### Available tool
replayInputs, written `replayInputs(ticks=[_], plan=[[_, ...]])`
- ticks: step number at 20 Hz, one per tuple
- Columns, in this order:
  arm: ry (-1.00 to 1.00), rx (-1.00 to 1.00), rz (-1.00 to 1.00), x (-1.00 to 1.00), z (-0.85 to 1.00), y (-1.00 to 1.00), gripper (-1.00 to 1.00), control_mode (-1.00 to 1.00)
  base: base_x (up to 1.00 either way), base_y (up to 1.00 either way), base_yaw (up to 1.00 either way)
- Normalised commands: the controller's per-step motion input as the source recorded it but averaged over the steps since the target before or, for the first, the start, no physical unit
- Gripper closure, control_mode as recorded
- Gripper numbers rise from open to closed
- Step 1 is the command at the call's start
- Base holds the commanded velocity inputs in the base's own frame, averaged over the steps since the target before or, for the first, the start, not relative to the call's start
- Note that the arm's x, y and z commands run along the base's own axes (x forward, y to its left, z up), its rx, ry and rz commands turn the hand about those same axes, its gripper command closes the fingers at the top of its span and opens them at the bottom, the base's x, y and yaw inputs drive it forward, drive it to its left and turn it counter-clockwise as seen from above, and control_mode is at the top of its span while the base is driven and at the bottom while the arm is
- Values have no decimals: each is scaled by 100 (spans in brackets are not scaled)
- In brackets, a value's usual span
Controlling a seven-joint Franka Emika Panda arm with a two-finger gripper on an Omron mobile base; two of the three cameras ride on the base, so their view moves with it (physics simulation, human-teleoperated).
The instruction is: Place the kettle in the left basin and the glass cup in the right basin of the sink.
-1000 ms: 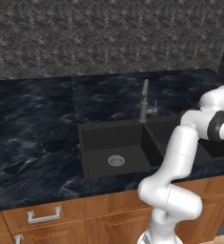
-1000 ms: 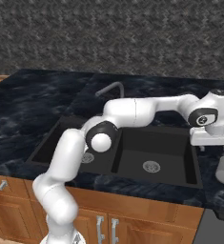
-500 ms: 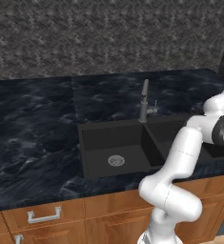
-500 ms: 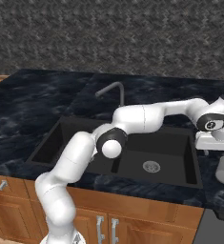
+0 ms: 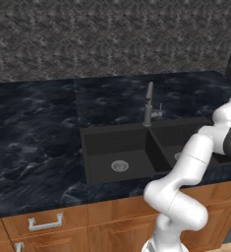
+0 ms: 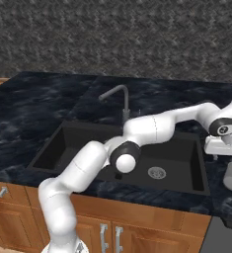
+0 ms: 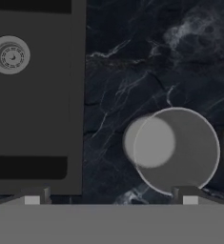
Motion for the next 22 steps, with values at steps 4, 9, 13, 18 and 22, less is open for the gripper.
replayInputs(ticks=[4,9,13,18,22], plan=[[0,0,0,11,-27,-1,-100,-100,0,0,0],[0,1,0,8,-25,-7,-100,-100,0,0,0],[1,1,0,5,-24,-5,-100,-100,0,0,0],[2,0,0,7,-21,-1,-100,-100,0,0,0],[2,0,0,8,-19,-3,-100,-100,0,0,0]])
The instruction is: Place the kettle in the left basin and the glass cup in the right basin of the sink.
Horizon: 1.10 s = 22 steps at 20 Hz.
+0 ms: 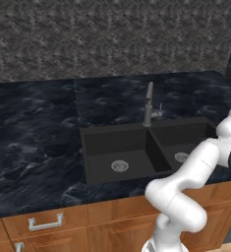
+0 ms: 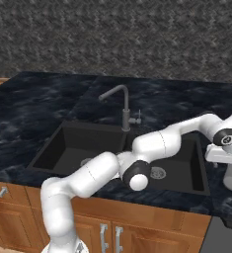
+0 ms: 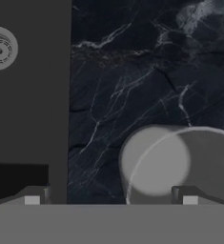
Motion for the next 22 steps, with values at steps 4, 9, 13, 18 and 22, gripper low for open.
replayInputs(ticks=[4,9,13,18,22], plan=[[1,0,0,1,-16,-2,-100,-100,0,0,0],[3,0,0,0,-14,0,-100,-100,0,0,0],[1,0,0,0,-11,0,-100,-100,0,0,0],[0,0,0,0,-1,0,-100,-100,0,0,0],[0,0,0,0,0,0,100,-100,0,0,0]])
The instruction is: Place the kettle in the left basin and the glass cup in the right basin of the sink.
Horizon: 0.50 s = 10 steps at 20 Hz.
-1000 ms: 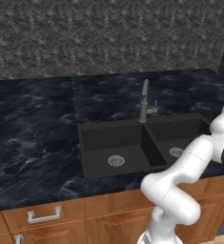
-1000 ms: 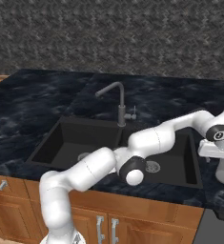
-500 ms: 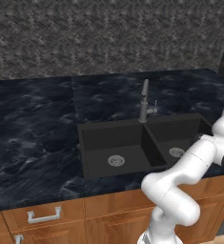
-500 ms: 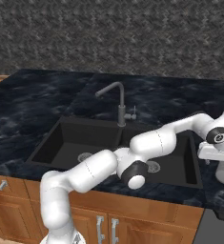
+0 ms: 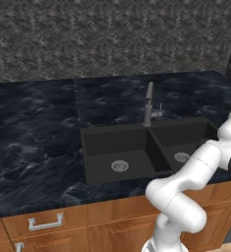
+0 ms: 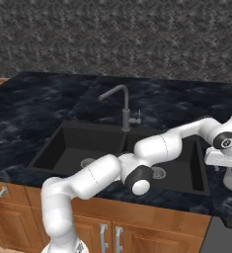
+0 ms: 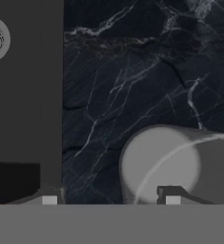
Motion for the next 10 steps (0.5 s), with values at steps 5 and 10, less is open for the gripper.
replayInputs(ticks=[5,10], plan=[[0,0,0,0,0,0,100,-100,0,0,0],[0,0,0,0,0,0,100,-100,0,0,0]])
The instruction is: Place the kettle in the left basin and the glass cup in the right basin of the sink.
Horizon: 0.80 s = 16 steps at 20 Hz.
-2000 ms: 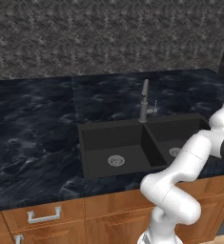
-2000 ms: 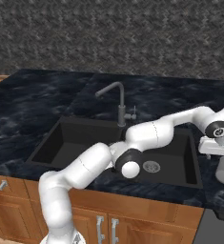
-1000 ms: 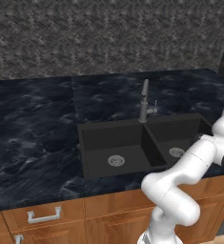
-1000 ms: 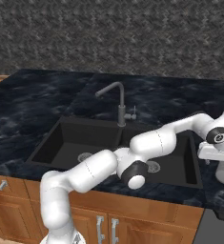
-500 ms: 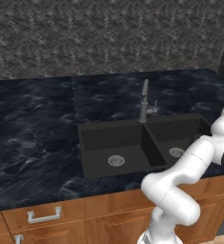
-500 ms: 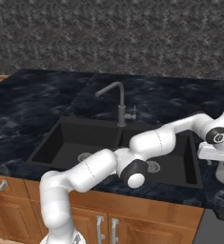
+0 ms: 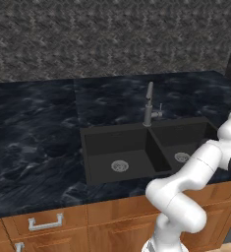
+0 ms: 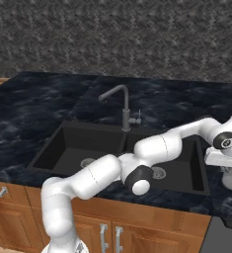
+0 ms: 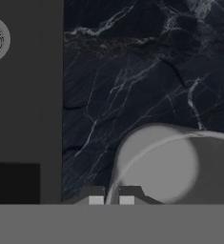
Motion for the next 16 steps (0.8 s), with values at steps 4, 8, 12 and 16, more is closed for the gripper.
replayInputs(ticks=[4,8,12,16], plan=[[0,0,0,0,2,0,100,-100,0,0,0],[0,0,0,0,15,0,100,-100,0,0,0],[0,0,0,0,27,0,100,-100,0,0,0],[0,0,0,0,29,0,100,-100,0,0,0]])
